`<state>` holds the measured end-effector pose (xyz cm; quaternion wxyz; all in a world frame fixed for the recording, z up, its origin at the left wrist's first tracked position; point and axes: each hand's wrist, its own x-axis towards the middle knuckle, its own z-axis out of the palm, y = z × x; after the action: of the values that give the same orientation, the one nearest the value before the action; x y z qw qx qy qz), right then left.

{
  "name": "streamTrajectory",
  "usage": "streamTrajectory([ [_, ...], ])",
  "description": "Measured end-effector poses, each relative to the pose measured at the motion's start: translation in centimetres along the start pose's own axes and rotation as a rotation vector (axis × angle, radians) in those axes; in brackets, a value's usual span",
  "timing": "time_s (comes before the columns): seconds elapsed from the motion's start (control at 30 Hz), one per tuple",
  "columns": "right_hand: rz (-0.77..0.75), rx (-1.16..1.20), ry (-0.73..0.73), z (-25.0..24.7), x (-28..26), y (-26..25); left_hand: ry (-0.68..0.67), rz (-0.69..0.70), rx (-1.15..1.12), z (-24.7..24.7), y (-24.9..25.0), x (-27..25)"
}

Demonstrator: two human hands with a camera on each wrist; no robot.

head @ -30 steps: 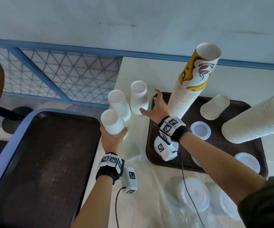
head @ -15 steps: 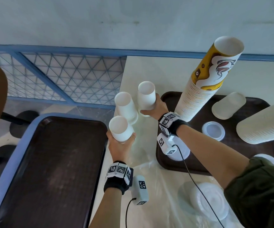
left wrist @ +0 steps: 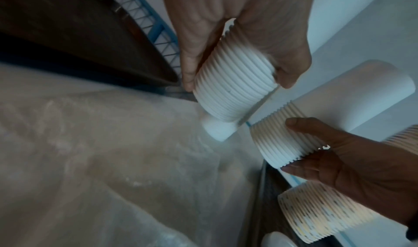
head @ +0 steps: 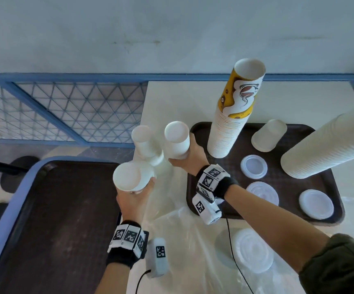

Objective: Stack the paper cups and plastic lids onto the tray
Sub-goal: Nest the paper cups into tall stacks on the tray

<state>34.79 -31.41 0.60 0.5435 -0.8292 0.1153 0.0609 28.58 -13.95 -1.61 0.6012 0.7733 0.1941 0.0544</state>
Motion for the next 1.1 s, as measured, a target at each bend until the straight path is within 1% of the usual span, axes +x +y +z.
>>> streamTrajectory([
  [0.07, -0.02, 0.022, 0.002, -0.9, -2.2, -0.2, -0.043, 0.087, 0.002, -0.7, 0.7, -0.8],
  [0.13, 0.009, 0.066, 0.005, -2.5, -4.5, 0.0, -0.115, 0.185, 0.013, -1.2, 1.5, -2.0],
  [0.17, 0.04, 0.087, 0.016, -3.7, -5.9, 0.2, -0.159, 0.213, 0.01, -1.2, 2.0, -2.7],
  [0.23, 0.077, 0.101, 0.067, -6.4, -8.5, 1.2, -0.245, 0.252, -0.018, -0.3, 3.2, -4.6],
  [0.27, 0.078, 0.092, 0.126, -8.0, -9.7, 1.9, -0.305, 0.277, -0.016, 0.4, 4.0, -5.8],
  [0.33, 0.1, 0.068, 0.258, -11.6, -12.0, 3.3, -0.462, 0.322, 0.006, 2.7, 5.4, -7.7],
  [0.4, 0.135, 0.078, 0.359, -15.0, -13.9, 4.7, -0.592, 0.285, -0.02, 5.9, 7.1, -9.1],
  [0.43, 0.126, 0.079, 0.399, -16.6, -14.7, 5.4, -0.632, 0.298, -0.025, 7.8, 7.8, -9.4],
  [0.5, 0.11, 0.045, 0.481, -19.2, -16.1, 6.2, -0.688, 0.37, 0.02, 12.1, 8.9, -9.6],
  [0.57, 0.102, 0.022, 0.525, -20.9, -17.2, 6.7, -0.72, 0.327, 0.028, 16.2, 9.8, -9.1],
  [0.63, 0.099, 0.045, 0.546, -21.7, -17.9, 7.0, -0.717, 0.299, 0.043, 20.1, 10.6, -8.1],
  [0.73, 0.097, 0.048, 0.555, -22.1, -18.1, 7.2, -0.686, 0.354, 0.078, 24.9, 12.4, -6.5],
  [0.8, 0.097, 0.03, 0.552, -22.1, -17.9, 7.7, -0.687, 0.355, 0.111, 27.4, 13.5, -5.6],
  [0.93, 0.087, 0.005, 0.549, -22.3, -17.1, 7.5, -0.693, 0.306, 0.234, 30.8, 13.9, -4.2],
  [1.03, 0.066, -0.019, 0.539, -22.6, -16.1, 7.0, -0.744, 0.253, 0.324, 32.1, 12.9, -3.8],
  [1.1, 0.043, -0.045, 0.542, -22.7, -15.2, 6.7, -0.753, 0.243, 0.371, 32.3, 11.7, -3.6],
])
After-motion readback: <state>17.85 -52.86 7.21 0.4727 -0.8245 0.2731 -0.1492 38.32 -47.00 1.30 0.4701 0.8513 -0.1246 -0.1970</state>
